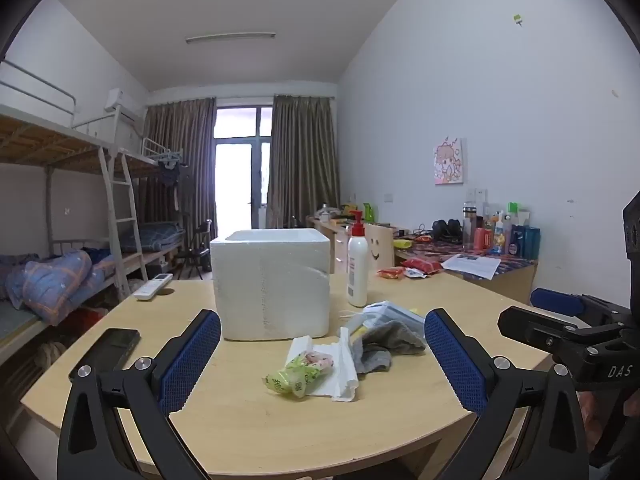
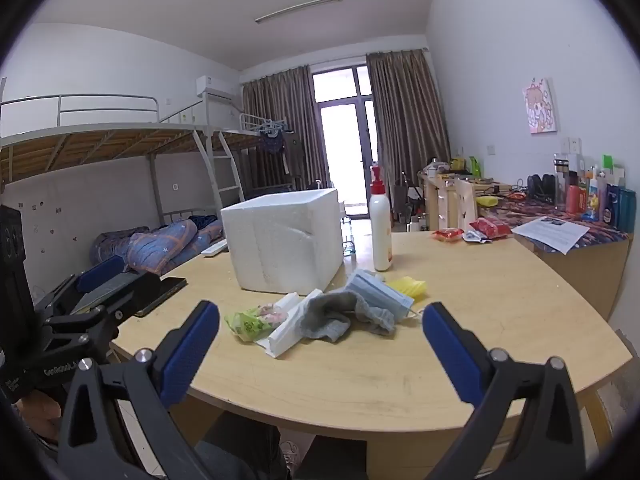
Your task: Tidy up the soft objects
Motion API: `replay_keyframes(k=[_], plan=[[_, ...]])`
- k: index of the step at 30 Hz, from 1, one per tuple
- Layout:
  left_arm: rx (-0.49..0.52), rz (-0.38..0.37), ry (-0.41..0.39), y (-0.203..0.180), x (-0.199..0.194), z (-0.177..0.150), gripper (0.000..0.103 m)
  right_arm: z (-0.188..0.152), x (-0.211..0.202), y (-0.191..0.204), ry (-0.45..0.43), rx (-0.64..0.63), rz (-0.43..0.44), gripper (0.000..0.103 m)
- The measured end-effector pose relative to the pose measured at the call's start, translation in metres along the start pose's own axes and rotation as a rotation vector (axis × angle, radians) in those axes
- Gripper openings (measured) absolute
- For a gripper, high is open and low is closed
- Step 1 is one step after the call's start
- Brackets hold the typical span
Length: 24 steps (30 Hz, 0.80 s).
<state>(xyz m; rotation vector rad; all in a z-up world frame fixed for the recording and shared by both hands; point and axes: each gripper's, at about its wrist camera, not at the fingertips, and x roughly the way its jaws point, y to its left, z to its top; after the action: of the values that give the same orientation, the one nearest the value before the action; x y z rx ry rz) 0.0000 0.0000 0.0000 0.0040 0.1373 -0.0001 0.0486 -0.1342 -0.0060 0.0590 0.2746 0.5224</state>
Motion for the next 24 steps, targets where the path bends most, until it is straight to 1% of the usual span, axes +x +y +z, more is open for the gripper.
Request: replay_keyframes(k=[3, 6, 11, 24], plan=[[-0.001, -0.005, -0.010, -0.0002, 0.0003, -0.0001, 0.102, -0.0004, -0.0009, -0.0003, -0.002, 0.002, 0.002, 0.103], [0.004, -0.020, 0.004, -0.0013, 0.0014, -0.0003, 0.102, -0.0007, -0.0013, -0.0007, 0.000, 0.003, 0.001, 0.103], [0.003, -0.035, 0.003, -0.0036, -0.0019, 0.0067, 0.102, 0.0005, 0.0000, -0.0005, 0.003, 0.002, 0.002, 0.103], [-0.009, -0.041, 0.004, -0.0016, 0.0033, -0.0004, 0.102, -0.0008, -0.0031, -0.0008, -0.010, 0.003, -0.003, 0.103]])
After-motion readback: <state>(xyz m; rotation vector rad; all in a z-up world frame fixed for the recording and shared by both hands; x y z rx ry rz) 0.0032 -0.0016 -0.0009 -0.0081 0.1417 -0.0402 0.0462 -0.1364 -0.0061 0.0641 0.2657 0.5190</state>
